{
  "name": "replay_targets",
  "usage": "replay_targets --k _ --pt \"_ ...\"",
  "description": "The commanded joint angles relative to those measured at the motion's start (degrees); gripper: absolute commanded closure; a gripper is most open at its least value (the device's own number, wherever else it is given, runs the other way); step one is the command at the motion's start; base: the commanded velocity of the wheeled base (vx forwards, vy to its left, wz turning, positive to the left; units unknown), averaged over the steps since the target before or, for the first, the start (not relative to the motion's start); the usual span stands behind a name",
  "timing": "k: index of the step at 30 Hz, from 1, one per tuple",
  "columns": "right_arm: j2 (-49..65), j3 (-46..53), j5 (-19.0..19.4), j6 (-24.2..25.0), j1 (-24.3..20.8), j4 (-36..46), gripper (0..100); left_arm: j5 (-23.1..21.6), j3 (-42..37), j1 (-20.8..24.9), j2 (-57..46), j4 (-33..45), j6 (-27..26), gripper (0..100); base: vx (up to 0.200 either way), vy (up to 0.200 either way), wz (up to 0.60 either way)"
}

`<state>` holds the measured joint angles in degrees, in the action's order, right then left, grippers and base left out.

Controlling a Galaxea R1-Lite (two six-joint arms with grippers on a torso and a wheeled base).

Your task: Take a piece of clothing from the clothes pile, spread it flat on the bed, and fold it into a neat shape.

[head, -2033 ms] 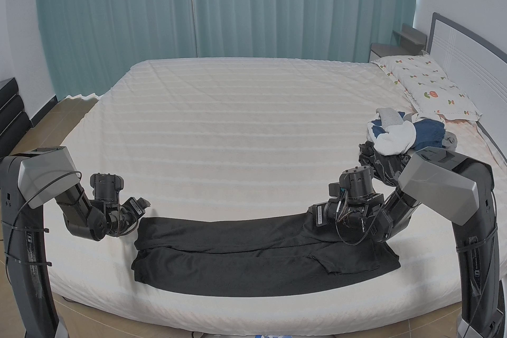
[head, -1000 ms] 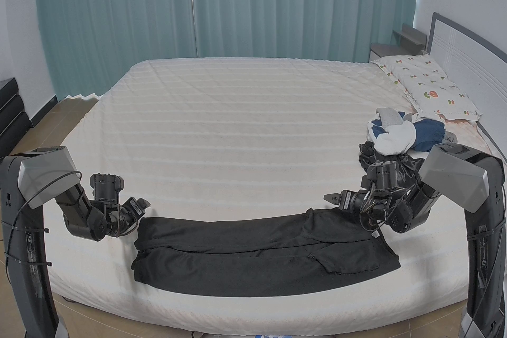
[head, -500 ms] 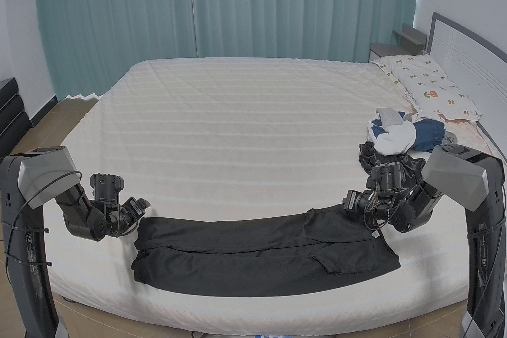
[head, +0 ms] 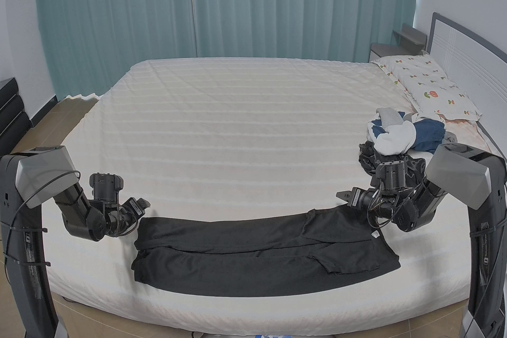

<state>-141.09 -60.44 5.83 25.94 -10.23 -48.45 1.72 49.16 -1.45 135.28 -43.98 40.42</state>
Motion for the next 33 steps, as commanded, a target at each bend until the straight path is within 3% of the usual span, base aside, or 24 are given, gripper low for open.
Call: replay_targets --k 1,4,10,12,18,22,33 --pt "5.13 5.07 0.15 5.61 1.18 -2.09 0 -0.05 -1.7 -0.4 -5.03 -0.05 0.09 0 0.0 0.0 0.0" --pt "7.41 8.41 0.41 10.36 1.61 -2.88 0 -0.22 -2.67 -0.31 -8.45 0.21 0.18 0 0.0 0.0 0.0" --pt "10.22 14.65 0.59 27.23 1.61 -6.13 0 -0.58 -6.19 1.45 -10.39 0.65 0.36 0 -0.2 0.0 0.0" --pt "9.52 15.0 0.76 30.75 1.97 -8.68 0 -0.93 -9.09 1.63 -10.39 -0.05 0.45 0 0.0 0.0 0.0" --pt "7.06 17.2 1.56 32.51 3.37 -13.69 0 -4.18 -14.71 1.89 -10.47 -1.02 0.71 0 0.0 0.0 0.0" --pt "5.83 18.78 2.96 32.59 4.6 -18.26 0 -9.1 -20.78 1.8 -10.47 -7.17 0.45 0 0.0 0.0 0.0" --pt "4.16 22.47 3.31 32.59 5.22 -24.5 0 -9.8 -28.16 2.51 -11.0 -11.83 1.59 0 0.0 0.0 0.0"
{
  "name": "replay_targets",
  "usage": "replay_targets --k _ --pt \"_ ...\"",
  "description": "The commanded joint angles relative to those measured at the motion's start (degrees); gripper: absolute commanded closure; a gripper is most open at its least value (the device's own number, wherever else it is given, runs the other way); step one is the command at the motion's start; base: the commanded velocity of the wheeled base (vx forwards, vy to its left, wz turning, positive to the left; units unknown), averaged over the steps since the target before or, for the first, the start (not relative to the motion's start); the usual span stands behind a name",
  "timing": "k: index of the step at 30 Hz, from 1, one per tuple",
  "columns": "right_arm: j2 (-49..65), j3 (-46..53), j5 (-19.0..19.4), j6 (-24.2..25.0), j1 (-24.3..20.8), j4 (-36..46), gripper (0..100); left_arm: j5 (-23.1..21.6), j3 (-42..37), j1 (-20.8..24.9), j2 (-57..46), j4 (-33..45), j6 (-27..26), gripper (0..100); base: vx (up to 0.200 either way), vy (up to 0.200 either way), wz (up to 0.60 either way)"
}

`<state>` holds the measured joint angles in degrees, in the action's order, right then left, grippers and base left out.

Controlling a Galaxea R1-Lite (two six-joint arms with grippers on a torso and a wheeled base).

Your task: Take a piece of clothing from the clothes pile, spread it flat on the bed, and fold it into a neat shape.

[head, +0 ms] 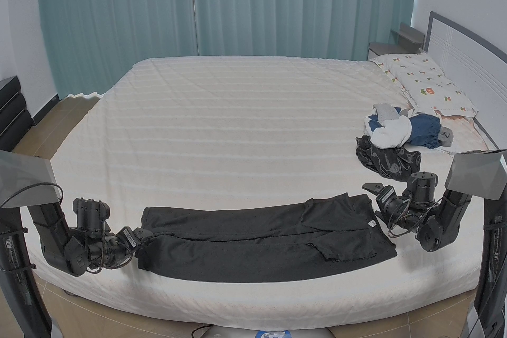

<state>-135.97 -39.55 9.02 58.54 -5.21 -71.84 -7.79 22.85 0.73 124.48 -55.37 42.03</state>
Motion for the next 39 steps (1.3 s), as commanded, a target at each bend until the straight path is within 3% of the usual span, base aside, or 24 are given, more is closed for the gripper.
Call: replay_targets --k 1,6,8,9,14,29,30,39 --pt "-1.05 2.02 0.12 -0.09 0.2 -1.99 0 -0.74 -2.19 0.32 -0.03 -1.14 -0.02 0 0.0 0.0 0.0" --pt "-1.84 2.63 0.03 -0.27 0.11 -3.4 0 -6.62 -6.15 -1.7 0.5 -8.61 -2.83 0 0.0 0.0 0.0" --pt "-1.84 2.63 0.03 -0.27 0.11 -3.4 0 -6.89 -6.32 -1.87 0.5 -8.88 -3.19 0 0.0 0.0 0.0" --pt "-1.84 2.63 0.03 -0.36 0.11 -3.4 0 -10.76 -7.73 -3.63 2.17 -13.45 -10.13 0 0.0 0.0 0.0" --pt "-2.1 2.63 0.03 -0.53 0.02 -3.48 0 -11.11 -8.26 -4.86 7.36 -15.47 -20.76 0 0.0 0.0 0.0" --pt "-2.19 2.63 0.03 -0.62 0.02 -3.48 0 -11.72 -10.19 -4.42 8.32 -16.0 -25.69 0 0.0 0.0 0.0" --pt "-2.19 2.63 0.03 -0.62 0.02 -3.48 0 -11.72 -10.19 -4.42 8.32 -16.0 -26.04 100 0.0 0.0 0.0" --pt "-2.19 2.63 0.03 -0.62 -0.07 -3.48 0 -11.11 -10.8 -5.3 8.41 -16.0 -26.83 100 0.0 0.0 0.0"
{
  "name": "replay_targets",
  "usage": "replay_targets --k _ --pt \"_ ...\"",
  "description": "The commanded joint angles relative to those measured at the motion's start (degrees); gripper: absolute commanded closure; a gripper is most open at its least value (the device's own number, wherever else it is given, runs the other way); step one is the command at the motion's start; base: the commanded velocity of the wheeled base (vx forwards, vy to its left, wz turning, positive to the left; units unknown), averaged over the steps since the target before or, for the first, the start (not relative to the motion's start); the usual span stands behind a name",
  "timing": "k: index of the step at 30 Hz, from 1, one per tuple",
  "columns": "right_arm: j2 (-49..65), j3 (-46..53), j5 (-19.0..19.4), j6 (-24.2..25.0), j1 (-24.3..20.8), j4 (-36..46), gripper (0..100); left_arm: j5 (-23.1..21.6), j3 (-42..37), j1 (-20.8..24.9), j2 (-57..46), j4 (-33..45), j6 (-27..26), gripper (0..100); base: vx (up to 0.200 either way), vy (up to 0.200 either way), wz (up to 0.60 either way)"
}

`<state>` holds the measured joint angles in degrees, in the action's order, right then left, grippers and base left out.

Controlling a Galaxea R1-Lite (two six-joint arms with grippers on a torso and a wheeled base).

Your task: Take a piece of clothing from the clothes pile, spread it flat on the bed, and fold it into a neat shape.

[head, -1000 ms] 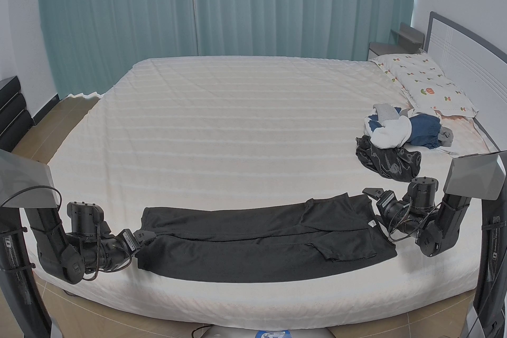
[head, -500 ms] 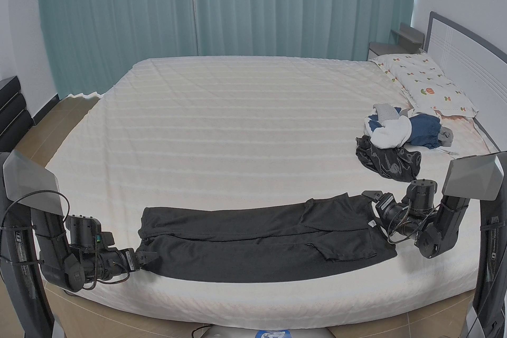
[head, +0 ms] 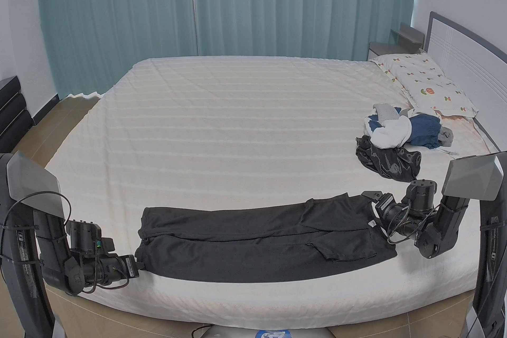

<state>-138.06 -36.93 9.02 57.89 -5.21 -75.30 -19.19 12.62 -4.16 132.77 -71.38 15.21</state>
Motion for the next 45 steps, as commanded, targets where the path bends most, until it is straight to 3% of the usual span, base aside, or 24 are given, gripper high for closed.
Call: replay_targets --k 1,17,18,28,32,38,45 --pt "-0.11 0.01 0.03 0.03 -0.07 -0.02 0 0.38 -1.02 -0.41 0.04 0.01 -0.01 100 0.0 0.0 0.0" --pt "-0.11 0.1 0.03 0.03 -0.07 -0.02 0 4.77 -2.95 -0.85 -0.4 0.18 -2.65 100 0.0 0.0 0.0" --pt "-0.11 0.1 0.03 0.03 -0.07 -0.02 0 4.77 -2.95 -0.85 -0.4 0.18 -2.65 0 0.0 0.0 0.0" --pt "-0.11 0.1 0.03 0.03 -0.07 -0.02 0 4.07 -1.46 -3.58 -3.13 0.18 -1.77 0 0.0 0.0 0.0" --pt "-0.11 0.1 0.03 0.03 -0.07 -0.02 0 4.07 0.65 -3.4 -3.48 0.18 2.54 0 0.0 0.0 0.0" --pt "-0.11 0.1 0.03 0.03 -0.16 -0.02 0 4.51 8.92 0.38 -2.95 2.03 15.11 0 0.0 0.0 0.0" --pt "-0.63 0.1 -0.06 -0.06 -0.16 -0.9 0 4.69 14.01 1.7 0.04 5.19 16.16 0 0.0 0.0 0.0"
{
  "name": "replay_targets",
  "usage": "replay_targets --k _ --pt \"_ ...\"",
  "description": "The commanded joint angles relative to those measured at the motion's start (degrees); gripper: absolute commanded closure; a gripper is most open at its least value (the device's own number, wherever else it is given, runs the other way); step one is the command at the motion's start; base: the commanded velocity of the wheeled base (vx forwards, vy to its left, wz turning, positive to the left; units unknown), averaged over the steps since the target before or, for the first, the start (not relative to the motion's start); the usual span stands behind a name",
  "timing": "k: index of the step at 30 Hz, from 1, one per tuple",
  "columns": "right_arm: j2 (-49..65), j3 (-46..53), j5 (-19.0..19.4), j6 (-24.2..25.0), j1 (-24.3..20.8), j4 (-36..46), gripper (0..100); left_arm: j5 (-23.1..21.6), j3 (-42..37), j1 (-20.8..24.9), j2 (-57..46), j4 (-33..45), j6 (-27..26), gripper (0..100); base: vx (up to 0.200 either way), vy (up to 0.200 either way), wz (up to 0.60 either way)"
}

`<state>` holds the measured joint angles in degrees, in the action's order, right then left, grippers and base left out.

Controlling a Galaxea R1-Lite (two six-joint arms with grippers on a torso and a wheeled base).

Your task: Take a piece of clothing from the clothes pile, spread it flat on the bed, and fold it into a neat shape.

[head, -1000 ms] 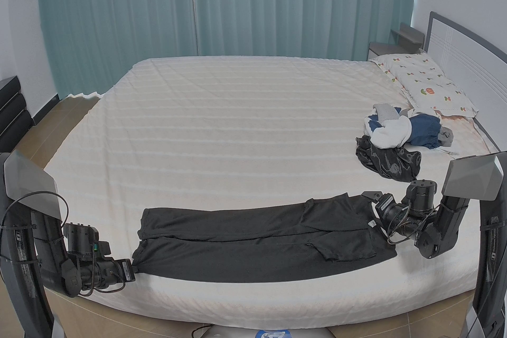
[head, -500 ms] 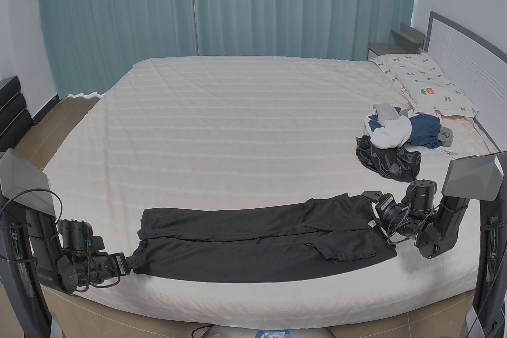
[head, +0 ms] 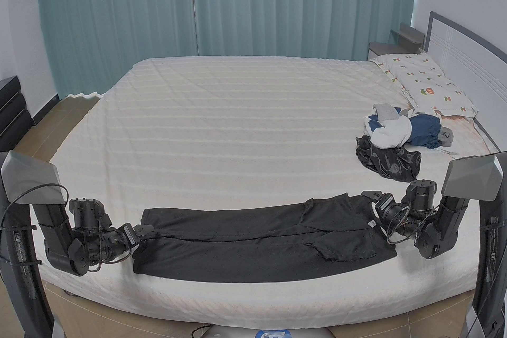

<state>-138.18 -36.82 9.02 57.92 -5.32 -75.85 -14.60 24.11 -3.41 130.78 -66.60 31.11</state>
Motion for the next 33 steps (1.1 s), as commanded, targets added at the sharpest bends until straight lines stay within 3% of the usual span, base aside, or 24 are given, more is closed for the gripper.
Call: replay_targets --k 1,5,6,14,20,32,33 --pt "-0.6 -0.01 -0.06 -0.09 -0.13 -0.35 0 0.1 2.52 1.04 2.29 0.42 0.27 0 0.0 0.0 0.0" --pt "-0.6 -0.01 -0.06 -0.17 -0.13 -0.35 0 0.19 2.61 1.13 2.55 0.33 0.0 0 0.0 0.0 0.0" --pt "-0.6 -0.01 -0.06 -0.17 -0.13 -0.35 0 0.19 2.61 1.13 2.64 0.33 -0.35 100 0.0 0.0 0.0" --pt "-0.69 -0.01 -0.06 -0.26 -0.13 -0.61 0 0.81 1.73 0.78 3.08 -0.02 -3.16 100 0.0 0.0 0.0" --pt "-0.69 0.08 -0.06 -0.61 -0.13 -0.61 0 7.13 2.43 0.6 3.25 -0.29 -3.16 100 0.0 0.0 0.0" --pt "-0.77 0.6 -0.06 -0.61 -0.13 -1.14 0 7.31 2.43 0.07 3.43 -0.2 -3.6 100 0.0 0.0 0.0" --pt "-0.77 0.6 -0.06 -0.61 -0.13 -1.14 0 7.31 2.43 0.07 3.43 -0.2 -3.95 0 0.0 0.0 0.0"
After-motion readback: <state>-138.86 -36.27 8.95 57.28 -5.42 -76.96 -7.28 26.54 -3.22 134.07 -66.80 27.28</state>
